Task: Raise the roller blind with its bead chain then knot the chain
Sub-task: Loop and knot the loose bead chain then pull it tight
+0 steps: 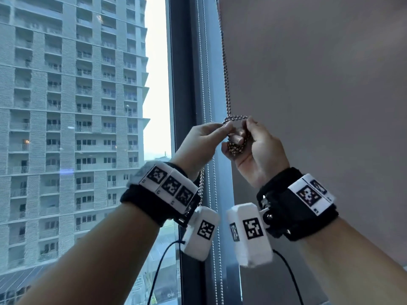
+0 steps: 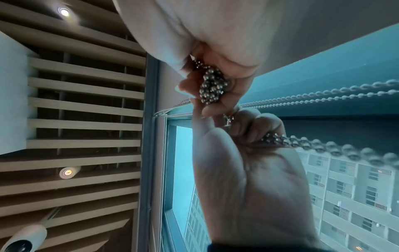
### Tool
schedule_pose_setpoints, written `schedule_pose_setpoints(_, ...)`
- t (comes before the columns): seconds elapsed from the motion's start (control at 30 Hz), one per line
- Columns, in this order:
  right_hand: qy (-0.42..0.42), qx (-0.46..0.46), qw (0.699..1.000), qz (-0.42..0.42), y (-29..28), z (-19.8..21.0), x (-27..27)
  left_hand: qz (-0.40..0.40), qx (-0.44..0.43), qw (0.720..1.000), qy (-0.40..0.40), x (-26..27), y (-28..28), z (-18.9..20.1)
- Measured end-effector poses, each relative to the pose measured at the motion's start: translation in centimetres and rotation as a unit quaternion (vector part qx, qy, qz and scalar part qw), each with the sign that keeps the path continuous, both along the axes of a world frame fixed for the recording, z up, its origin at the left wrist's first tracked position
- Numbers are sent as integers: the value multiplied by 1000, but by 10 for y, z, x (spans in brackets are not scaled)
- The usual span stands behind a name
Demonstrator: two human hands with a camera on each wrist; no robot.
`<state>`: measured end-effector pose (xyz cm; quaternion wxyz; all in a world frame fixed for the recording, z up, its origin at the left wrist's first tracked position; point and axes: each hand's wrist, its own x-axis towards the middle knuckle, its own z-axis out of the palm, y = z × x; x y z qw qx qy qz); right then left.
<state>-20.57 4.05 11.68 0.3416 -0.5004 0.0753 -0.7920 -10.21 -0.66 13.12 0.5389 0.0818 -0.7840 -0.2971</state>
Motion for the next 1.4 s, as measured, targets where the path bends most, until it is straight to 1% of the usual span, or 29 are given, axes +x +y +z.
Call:
schedule_pose_setpoints(0.17, -44, 48, 998, 10, -3, 1, 0, -42, 77, 995, 50, -5, -7, -5)
schedule_pose_setpoints(0.23, -66, 43, 997, -4, 0, 1, 0, -54, 99, 992, 55, -6, -6, -5)
schedule_pose_setpoints(0.27, -61, 36, 997, -31, 2, 1, 1, -60, 109, 991, 54, -7, -6, -5)
schedule_pose_setpoints(0.3, -41, 30, 996, -75, 3, 2, 3, -66, 116, 990, 50, -7, -6, -5)
schedule_pose_setpoints(0.33, -9, 24, 990, -140, 4, 3, 5, -70, 121, 989, 46, -8, -6, -5)
schedule_pose_setpoints(0.37, 28, 14, 975, -220, 5, 5, 6, -73, 124, 989, 44, -8, -5, -5)
schedule_pose_setpoints(0.43, 102, -13, 919, -380, 5, 7, 6, -77, 130, 987, 55, -8, -3, -4)
schedule_pose_setpoints(0.47, 131, -16, 891, -435, 4, 8, 4, -80, 134, 986, 61, -7, -2, -3)
schedule_pose_setpoints(0.53, 188, 10, 845, -500, 0, 7, -1, -92, 143, 984, 60, -6, -3, -3)
schedule_pose_setpoints(0.57, 221, 28, 826, -518, -1, 6, -2, -103, 150, 982, 53, -6, -4, -3)
schedule_pose_setpoints(0.6, 251, 44, 814, -522, -3, 6, -2, -118, 157, 980, 42, -5, -5, -3)
schedule_pose_setpoints(0.63, 273, 57, 814, -510, -3, 6, -1, -137, 164, 976, 29, -4, -5, -3)
schedule_pose_setpoints(0.67, 282, 67, 829, -478, -1, 6, 1, -159, 172, 972, 18, -3, -4, -3)
schedule_pose_setpoints(0.73, 267, 84, 886, -369, 7, 7, 7, -207, 185, 961, -1, -1, -2, -2)
schedule_pose_setpoints(0.77, 257, 93, 907, -319, 11, 7, 8, -233, 189, 954, -11, 1, -1, -1)
schedule_pose_setpoints(0.8, 257, 101, 917, -287, 14, 7, 7, -257, 192, 947, -23, 3, -1, -1)
schedule_pose_setpoints(0.87, 285, 121, 911, -272, 18, 6, 2, -286, 199, 936, -46, 8, -1, -1)
schedule_pose_setpoints(0.97, 337, 151, 884, -287, 17, 5, -5, -294, 211, 929, -71, 13, -6, -6)
schedule_pose_setpoints(1.03, 344, 157, 880, -287, 12, 5, -7, -299, 216, 927, -74, 15, -9, -10)
schedule_pose_setpoints(1.17, 321, 133, 896, -276, 2, 4, -6, -318, 215, 920, -74, 17, -10, -13)
schedule_pose_setpoints(1.2, 304, 127, 903, -276, 1, 3, -6, -318, 211, 921, -73, 17, -10, -13)
schedule_pose_setpoints(1.23, 274, 122, 913, -275, 2, 3, -5, -304, 209, 927, -67, 16, -10, -13)
schedule_pose_setpoints(1.3, 201, 105, 937, -265, 4, 5, -5, -239, 205, 948, -39, 15, -14, -15)
schedule_pose_setpoints(1.37, 147, 77, 951, -261, 10, 9, -5, -185, 195, 963, -1, 16, -20, -17)
schedule_pose_setpoints(1.4, 130, 57, 956, -258, 13, 10, -5, -180, 189, 965, 16, 17, -23, -17)
